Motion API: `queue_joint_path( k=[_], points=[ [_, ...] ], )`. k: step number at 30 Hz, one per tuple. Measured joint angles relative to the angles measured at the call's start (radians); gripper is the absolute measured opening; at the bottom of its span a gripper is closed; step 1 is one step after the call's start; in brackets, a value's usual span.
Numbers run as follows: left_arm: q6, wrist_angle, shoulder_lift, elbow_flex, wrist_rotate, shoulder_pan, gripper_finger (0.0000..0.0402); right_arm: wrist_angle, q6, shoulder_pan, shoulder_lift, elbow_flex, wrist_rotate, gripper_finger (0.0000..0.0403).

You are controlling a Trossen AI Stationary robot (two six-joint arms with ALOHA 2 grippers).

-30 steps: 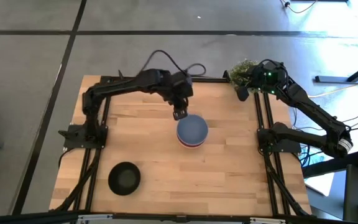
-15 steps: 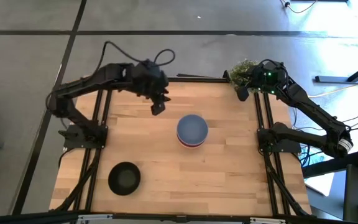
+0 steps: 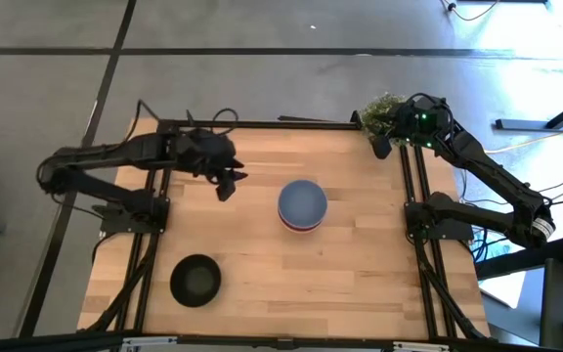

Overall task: Nest bowls inside each other
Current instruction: Stack the black bowl on top of the blue bowl

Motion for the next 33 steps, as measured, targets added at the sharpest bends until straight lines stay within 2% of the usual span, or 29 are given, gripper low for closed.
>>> queue_joint_path(
  k=[7,12,18,29,33],
  points=[
    [-0.037,0.035,-0.091,-0.074,-0.087,-0.019,0.0147,0.052,0.013,0.0,0.003,0.0,0.0,0.0186],
    [-0.054,0.065,-0.087,-0.125,-0.029,-0.035,0.015,0.045,0.126,0.0,0.003,0.0,-0.008,0.0186],
    [-0.052,0.05,-0.085,-0.2,-0.024,-0.1,0.015,0.038,0.178,0.0,0.003,0.0,-0.008,0.0186],
    [-0.035,0.004,-0.085,-0.208,-0.016,-0.15,0.015,0.038,0.259,0.0,0.002,0.0,-0.013,0.0186],
    [-0.077,-0.098,-0.085,-0.208,0.003,-0.151,0.0147,0.038,0.264,0.0,0.002,0.0,-0.092,0.0186]
  ],
)
